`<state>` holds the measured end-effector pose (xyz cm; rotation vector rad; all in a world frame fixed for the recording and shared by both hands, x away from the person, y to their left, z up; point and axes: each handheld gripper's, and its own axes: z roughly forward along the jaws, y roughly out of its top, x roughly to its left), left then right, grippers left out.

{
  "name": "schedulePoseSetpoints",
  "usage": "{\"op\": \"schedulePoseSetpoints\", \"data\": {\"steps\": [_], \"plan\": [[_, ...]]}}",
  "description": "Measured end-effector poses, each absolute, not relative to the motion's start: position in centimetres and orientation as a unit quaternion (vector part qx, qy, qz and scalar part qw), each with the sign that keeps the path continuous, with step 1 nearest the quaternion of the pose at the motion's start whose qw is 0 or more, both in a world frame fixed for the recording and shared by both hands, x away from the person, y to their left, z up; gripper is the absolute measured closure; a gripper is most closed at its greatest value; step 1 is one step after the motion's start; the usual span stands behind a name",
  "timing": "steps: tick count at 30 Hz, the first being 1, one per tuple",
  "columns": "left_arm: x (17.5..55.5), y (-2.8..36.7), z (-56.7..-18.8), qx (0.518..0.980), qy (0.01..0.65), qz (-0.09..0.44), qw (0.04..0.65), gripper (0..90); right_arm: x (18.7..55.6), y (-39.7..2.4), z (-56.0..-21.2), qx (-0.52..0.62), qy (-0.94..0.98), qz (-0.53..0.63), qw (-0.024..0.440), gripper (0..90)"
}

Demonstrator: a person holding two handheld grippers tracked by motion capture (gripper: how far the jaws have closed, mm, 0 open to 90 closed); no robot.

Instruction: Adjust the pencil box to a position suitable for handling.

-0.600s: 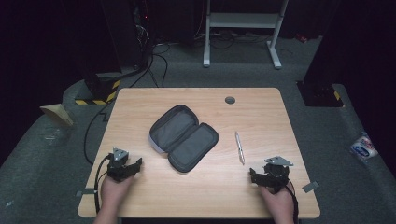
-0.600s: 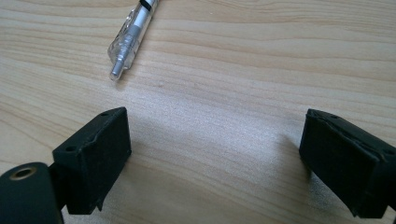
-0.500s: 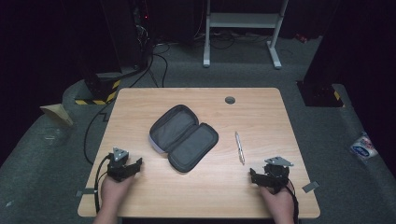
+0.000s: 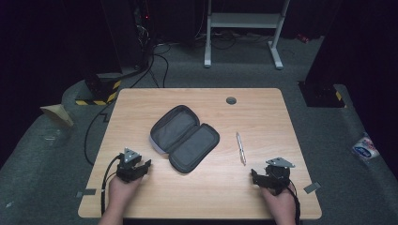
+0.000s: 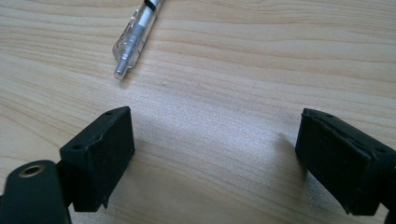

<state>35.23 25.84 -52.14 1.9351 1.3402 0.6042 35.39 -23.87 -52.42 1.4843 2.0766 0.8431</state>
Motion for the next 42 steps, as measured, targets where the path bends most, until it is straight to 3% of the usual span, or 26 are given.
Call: {"op": "schedulePoseSetpoints", "data": {"steps": [17,27,42], "plan": [[33.8,17.6,-50.6,0.803,0.395,0.216,0.39,69.5,35.3,-23.8,-52.4,0.53,0.756,0.309,0.227,14.4],[34.7,16.2,-50.3,0.797,0.387,0.225,0.406,72.0,35.3,-23.8,-52.4,0.528,0.757,0.31,0.228,15.4],[35.0,14.4,-52.0,0.825,0.371,0.212,0.37,74.3,35.3,-23.8,-52.4,0.529,0.757,0.31,0.228,15.8]]}}
